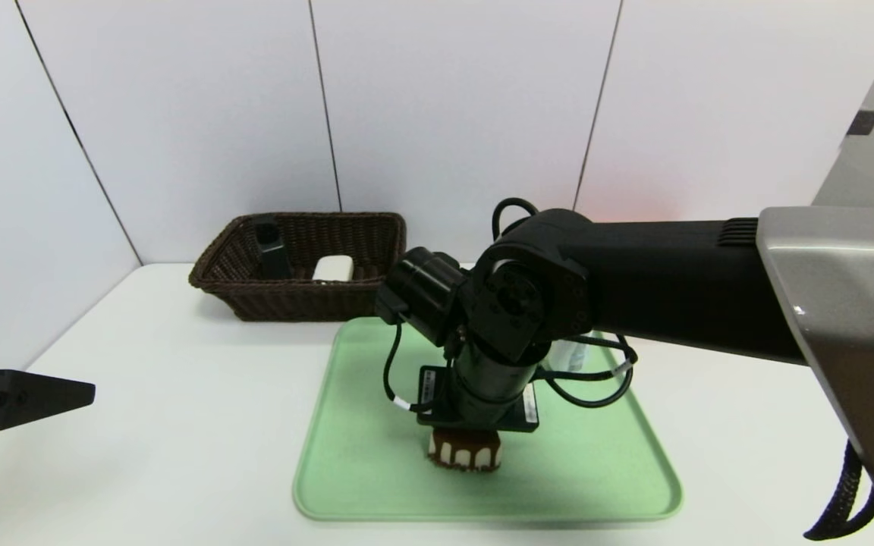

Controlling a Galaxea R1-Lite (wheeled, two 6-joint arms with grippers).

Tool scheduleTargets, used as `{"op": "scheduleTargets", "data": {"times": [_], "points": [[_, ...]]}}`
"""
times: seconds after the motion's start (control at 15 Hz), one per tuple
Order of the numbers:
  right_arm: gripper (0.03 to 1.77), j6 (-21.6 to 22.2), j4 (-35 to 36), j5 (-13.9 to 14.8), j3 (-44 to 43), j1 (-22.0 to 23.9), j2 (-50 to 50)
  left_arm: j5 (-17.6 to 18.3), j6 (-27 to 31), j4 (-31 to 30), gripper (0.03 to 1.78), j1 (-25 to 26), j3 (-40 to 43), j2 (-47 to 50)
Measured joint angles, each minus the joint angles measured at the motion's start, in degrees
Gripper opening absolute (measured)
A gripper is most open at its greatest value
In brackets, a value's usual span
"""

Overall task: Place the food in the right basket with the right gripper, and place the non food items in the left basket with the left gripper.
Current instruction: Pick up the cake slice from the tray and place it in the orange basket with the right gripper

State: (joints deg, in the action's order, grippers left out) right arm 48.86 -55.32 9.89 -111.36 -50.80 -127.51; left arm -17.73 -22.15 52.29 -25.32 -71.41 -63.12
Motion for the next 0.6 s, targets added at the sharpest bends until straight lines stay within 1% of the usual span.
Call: {"op": "scheduleTargets", "data": {"times": [0.13,0.33,0.6], "points": [[0.82,0.0,0.0,0.0,0.0,0.0,0.0,0.0,0.0,0.0,1.69,0.0,0.1,0.2],[0.82,0.0,-0.1,-0.4,0.0,-0.2,1.0,0.0,0.0,0.1,1.69,0.0,0.2,0.5],[0.82,-0.7,1.4,-1.4,-0.1,-0.2,5.6,0.0,0.0,0.1,1.69,0.0,1.1,0.9]]}}
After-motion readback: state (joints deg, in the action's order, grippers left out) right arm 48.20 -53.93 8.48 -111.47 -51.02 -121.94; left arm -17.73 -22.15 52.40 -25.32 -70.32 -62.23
